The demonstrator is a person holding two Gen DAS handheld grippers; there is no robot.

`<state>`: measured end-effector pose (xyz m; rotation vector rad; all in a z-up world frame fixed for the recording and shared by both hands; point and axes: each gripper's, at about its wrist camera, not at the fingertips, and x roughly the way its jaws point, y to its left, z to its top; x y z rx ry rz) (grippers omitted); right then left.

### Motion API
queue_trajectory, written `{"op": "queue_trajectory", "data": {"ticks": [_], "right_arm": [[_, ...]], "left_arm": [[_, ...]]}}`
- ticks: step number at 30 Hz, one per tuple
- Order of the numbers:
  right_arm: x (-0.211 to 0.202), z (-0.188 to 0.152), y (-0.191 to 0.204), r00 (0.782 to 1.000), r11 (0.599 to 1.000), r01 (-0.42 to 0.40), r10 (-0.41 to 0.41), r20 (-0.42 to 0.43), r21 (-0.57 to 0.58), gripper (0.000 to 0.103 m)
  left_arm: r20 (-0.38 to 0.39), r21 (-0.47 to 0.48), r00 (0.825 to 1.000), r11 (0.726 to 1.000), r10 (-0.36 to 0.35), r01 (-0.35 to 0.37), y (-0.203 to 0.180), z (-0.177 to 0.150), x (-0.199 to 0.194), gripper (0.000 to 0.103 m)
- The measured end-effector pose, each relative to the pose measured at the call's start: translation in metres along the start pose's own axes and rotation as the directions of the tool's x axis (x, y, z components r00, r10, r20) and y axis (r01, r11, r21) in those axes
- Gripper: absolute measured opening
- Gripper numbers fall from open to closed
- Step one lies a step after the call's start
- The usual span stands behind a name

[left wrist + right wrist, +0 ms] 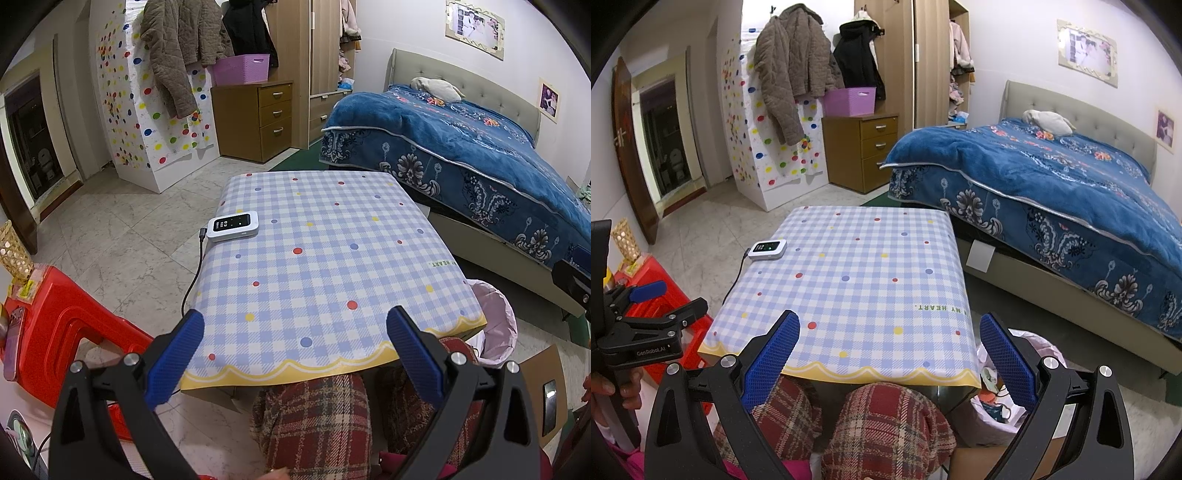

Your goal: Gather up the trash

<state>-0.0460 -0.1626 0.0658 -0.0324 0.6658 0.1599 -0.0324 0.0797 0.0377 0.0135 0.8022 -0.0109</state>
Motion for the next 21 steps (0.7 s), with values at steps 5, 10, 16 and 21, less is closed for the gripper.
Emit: {"op": "queue_trajectory", "data": {"ticks": [5,10,16,21], "right_arm": [[0.0000,0.0001,-0.0013,1.000,1.000,0.000,0.000,0.000,0.003,0.096],[-0.0002,-0.0002,-0.0015,1.000,1.000,0.000,0.000,-0.001,0.002,0.096],[0.0014,-0.0009,-0.0032,1.000,1.000,-0.003,0.003,-0.003,0.004,0.096],[0.0021,-0.0025,-0.0045,1.000,1.000,-0.005,0.005,-0.004,0.010,0.096]], "left_arm": [[0.000,-0.001,1.000,1.000,0.000,0.000,0.0000,-0.0001,0.0001,0.096],[-0.004,-0.008,1.000,1.000,0.005,-0.005,0.0011,0.0006,0.0001,0.096],[-0.012,-0.011,1.000,1.000,0.009,-0.009,0.0020,0.0007,0.0014,0.096],[-0.013,-0.018,1.000,1.000,0.015,-0.015,0.0020,0.0013,0.0023,0.096]]}}
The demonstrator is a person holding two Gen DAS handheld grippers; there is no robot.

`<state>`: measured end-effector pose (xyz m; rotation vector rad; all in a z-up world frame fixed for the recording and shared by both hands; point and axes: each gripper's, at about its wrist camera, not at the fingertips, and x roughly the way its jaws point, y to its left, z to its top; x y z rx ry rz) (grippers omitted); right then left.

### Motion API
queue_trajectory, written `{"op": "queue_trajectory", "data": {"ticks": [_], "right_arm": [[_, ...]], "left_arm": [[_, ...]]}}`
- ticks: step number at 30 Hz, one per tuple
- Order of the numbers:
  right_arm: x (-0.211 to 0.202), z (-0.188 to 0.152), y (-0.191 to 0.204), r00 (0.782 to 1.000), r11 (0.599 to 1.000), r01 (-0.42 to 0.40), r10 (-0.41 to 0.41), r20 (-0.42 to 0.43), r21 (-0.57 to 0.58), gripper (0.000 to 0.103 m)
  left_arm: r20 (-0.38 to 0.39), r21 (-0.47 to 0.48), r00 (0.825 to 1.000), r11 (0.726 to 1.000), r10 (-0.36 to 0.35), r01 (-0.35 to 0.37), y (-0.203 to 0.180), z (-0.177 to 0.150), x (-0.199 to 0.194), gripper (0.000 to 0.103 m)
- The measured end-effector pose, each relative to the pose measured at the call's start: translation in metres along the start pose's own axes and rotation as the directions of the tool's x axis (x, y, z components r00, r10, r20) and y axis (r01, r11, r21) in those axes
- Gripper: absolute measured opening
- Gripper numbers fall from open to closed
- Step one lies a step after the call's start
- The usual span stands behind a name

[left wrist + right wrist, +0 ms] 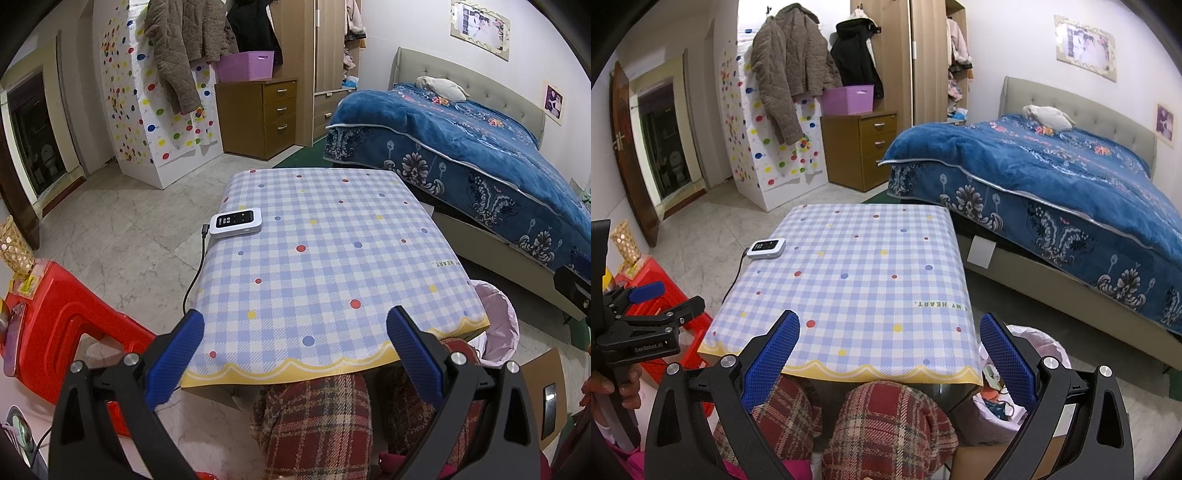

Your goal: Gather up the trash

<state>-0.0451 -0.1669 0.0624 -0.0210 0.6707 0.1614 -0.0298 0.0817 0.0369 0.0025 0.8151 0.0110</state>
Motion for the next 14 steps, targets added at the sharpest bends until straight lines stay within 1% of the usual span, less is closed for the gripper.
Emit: {"op": "queue_trajectory", "data": {"ticks": [4,7,8,11,13,14], "right_arm": [[0.006,-0.005,-0.007,1.000,1.000,0.001,-0.001,0.002,0.016,0.096],[0.014,-0.012,-0.020,1.000,0.999,0.027,-0.027,0.013,0.028,0.096],[0.017,-0.015,-0.027,0.999,0.999,0.035,-0.036,0.014,0.037,0.096],[0.033,-0.035,-0.061,0.998,0.993,0.067,-0.065,-0.023,0.095,0.096],[0.045,-0.058,-0.091,0.994,0.986,0.098,-0.091,-0.059,0.137,0.096],[0.045,-0.058,-0.091,0.994,0.986,0.098,-0.091,-0.059,0.137,0.096]], "left_arm": [[0.012,0.002,1.000,1.000,-0.016,0.016,-0.001,0.000,0.000,0.096],[0.017,0.027,0.999,0.999,-0.031,0.031,-0.006,0.001,0.002,0.096],[0.017,0.031,0.999,0.999,-0.033,0.032,-0.007,0.002,0.004,0.096],[0.017,0.036,0.999,0.998,-0.050,0.049,-0.013,0.003,0.011,0.096],[0.027,0.045,0.997,0.997,-0.071,0.070,-0.018,0.001,0.015,0.096],[0.034,0.050,0.996,0.995,-0.083,0.081,-0.021,0.001,0.017,0.096]]}}
